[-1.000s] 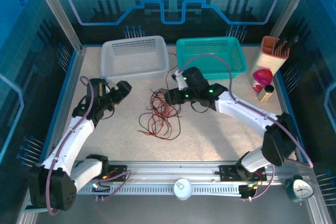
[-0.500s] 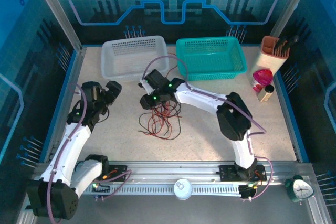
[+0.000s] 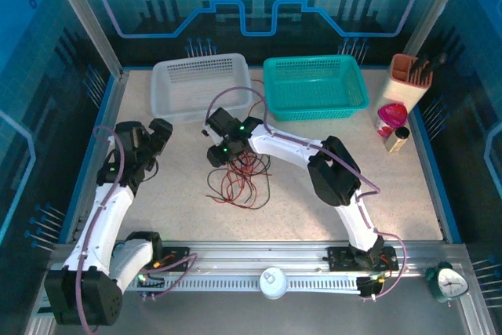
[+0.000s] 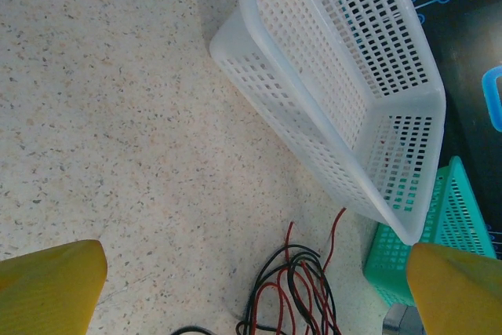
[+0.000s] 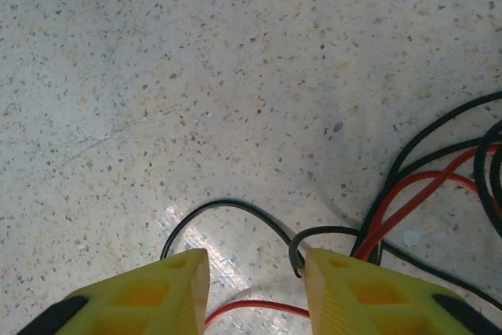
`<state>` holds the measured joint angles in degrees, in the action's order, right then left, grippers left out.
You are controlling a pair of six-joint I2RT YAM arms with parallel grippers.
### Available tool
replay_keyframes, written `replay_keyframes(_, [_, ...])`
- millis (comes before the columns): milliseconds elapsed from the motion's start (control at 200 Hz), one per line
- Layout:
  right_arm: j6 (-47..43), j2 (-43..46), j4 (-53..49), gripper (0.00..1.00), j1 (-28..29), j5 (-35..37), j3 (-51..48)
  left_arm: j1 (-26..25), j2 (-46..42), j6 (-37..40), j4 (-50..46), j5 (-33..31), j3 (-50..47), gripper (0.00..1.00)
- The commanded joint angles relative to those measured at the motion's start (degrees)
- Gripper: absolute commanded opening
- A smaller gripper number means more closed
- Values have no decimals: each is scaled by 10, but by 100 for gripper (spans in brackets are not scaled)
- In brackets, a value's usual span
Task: Untangle the cables
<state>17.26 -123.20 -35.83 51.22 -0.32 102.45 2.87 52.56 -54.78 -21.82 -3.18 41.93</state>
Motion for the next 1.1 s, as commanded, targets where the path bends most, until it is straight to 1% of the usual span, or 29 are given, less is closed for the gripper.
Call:
replay_keyframes(0, [-7,-15,-22,43,6,22,17,7,4,-8,13,8,-7,99])
replay_keyframes(70, [-5,-12,-16,44,6,28,11,8,5,-9,16,11,-8,99])
replay_keyframes(365, [0,-15,-5,44,6,31,7,7,10,-12,26,20,-11,99])
replay_keyframes(610, [-1,-35,-9,36,6,25,29,7,11,-16,30,21,-17,99])
replay_keyframes(675, [-2,-40,-10,32,6,27,32,7,11,-17,32,23,-18,99])
replay_keyframes(745, [-2,-45,-10,27,6,28,37,7,11,-17,33,24,-18,99])
replay_keyframes(865, [-4,-51,-13,22,6,29,49,7,10,-19,34,26,-19,99])
replay_keyframes(935, [-6,-51,-16,18,6,28,55,7,10,-18,34,26,-21,99])
replay_keyframes(1090, [-15,-43,-26,1,6,27,68,7,7,-18,34,26,-22,99])
